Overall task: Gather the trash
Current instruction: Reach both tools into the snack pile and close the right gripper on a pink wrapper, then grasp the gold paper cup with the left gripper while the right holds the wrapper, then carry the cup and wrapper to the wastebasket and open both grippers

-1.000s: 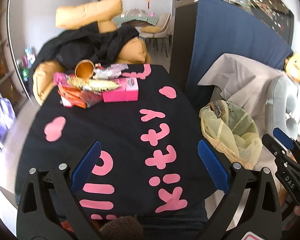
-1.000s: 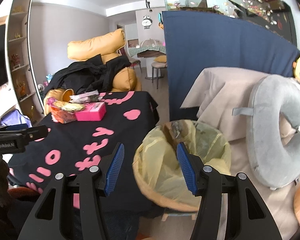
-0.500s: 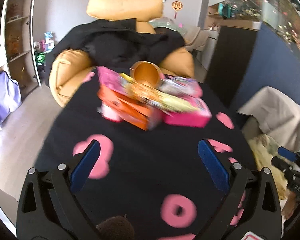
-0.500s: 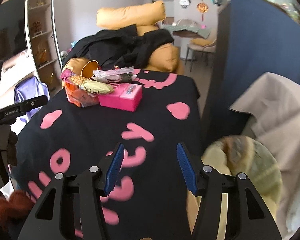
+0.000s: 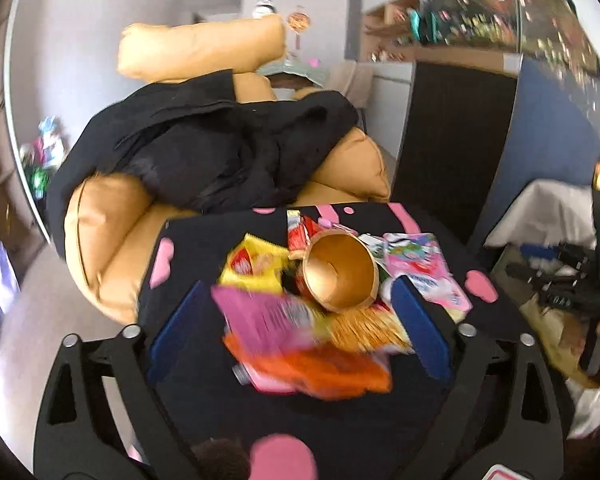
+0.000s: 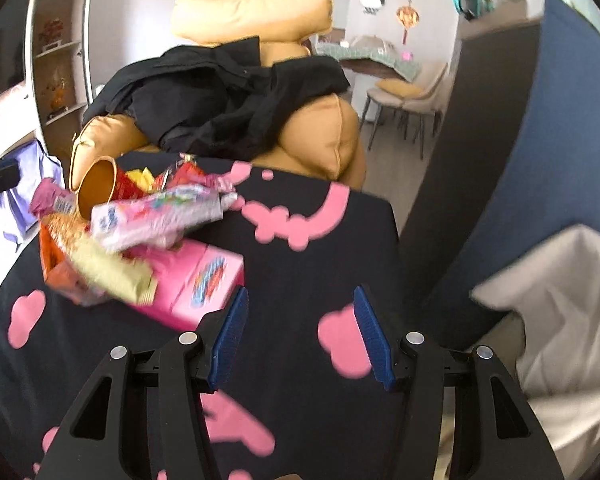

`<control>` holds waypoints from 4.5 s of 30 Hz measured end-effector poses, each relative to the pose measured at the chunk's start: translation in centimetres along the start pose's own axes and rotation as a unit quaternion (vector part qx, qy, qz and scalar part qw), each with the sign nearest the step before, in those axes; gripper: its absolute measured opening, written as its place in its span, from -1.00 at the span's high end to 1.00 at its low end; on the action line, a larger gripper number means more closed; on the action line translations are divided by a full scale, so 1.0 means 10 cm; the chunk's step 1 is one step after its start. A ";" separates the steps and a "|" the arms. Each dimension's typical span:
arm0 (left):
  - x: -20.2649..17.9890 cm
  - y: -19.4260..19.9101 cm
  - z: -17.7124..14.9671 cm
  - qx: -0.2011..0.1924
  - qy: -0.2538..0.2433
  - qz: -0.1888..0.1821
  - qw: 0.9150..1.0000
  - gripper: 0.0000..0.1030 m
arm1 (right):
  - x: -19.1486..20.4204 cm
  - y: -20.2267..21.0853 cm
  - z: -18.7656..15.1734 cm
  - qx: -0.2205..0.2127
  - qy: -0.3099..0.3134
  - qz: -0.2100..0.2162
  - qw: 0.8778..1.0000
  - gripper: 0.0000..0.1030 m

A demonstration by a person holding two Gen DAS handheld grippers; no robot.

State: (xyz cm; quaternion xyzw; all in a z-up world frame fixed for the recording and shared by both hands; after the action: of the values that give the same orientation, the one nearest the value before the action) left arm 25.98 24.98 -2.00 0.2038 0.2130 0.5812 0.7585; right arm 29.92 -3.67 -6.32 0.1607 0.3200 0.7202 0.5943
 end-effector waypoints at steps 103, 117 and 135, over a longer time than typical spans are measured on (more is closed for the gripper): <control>-3.25 -0.31 -0.08 0.126 -0.013 -0.311 0.942 0.94 | -2.15 1.59 -1.29 -0.041 -0.138 -0.106 0.984 0.75; -4.11 -0.89 -0.68 0.224 -0.031 -0.345 0.911 0.89 | -2.59 1.68 -1.60 -0.035 -0.169 -0.155 0.973 0.75; -3.56 -0.68 -0.69 0.143 -0.052 -0.243 0.958 -0.02 | -2.07 1.18 -1.78 0.010 -0.152 -0.089 0.984 0.75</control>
State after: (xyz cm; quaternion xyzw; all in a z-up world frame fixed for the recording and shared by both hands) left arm 19.22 -10.67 -8.42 0.2824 0.2974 0.3315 0.8497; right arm 15.13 -29.34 -8.78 0.2452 0.2462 0.6287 0.6957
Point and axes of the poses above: each gripper's, at about its wrist camera, not at the fingertips, and y roughly against the way its jaws point, x to its left, z to its top, the point moved 4 cm from there along -y, roughly the way its jaws point, and after that the axes turned 6 degrees about -z, right-handed, at the moved point
